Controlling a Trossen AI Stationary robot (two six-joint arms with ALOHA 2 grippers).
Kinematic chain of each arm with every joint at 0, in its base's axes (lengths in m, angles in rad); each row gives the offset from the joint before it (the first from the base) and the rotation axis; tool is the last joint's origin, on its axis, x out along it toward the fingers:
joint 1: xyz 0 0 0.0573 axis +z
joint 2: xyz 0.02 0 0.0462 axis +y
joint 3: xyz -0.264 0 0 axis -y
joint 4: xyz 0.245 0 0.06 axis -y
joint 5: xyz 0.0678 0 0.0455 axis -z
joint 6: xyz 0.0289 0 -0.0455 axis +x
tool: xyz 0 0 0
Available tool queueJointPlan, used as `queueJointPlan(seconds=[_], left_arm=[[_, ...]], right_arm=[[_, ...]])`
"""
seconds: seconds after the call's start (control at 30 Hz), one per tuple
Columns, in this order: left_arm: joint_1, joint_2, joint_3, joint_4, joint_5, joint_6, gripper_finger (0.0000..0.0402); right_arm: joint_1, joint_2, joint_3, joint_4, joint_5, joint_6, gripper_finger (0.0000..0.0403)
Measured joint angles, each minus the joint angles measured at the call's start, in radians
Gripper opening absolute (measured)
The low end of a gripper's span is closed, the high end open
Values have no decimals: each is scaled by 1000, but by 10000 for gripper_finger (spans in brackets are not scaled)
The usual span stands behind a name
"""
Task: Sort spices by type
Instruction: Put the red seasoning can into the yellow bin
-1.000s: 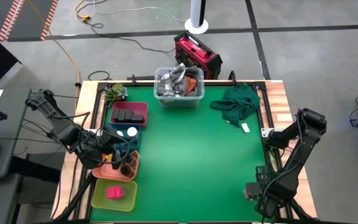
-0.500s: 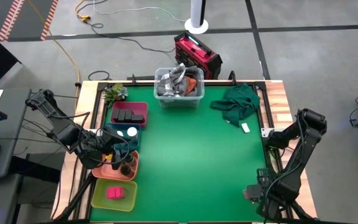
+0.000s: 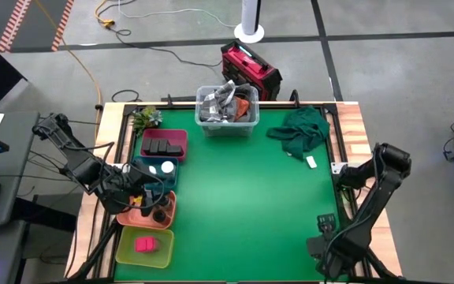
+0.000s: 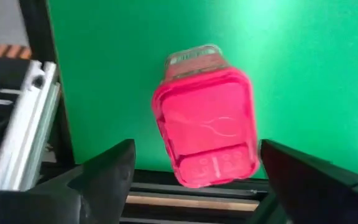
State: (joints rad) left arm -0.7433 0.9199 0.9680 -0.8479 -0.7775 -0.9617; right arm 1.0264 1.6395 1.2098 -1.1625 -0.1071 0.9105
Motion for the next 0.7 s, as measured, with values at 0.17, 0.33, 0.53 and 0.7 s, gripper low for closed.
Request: queueJointPlan(seconds=[0.17,0.33,0.53,0.7], left_arm=[[0,0,0,0,25,-1,228],[0,0,0,0,64,-3,228],[0,0,0,0,80,-3,228],[0,0,0,2,83,-1,228]], right_arm=[[23,77,0,1,0,14,368],[25,110,0,5,-4,42,353],[-6,97,3,13,-4,31,306],[-57,91,32,9,-5,-45,265]])
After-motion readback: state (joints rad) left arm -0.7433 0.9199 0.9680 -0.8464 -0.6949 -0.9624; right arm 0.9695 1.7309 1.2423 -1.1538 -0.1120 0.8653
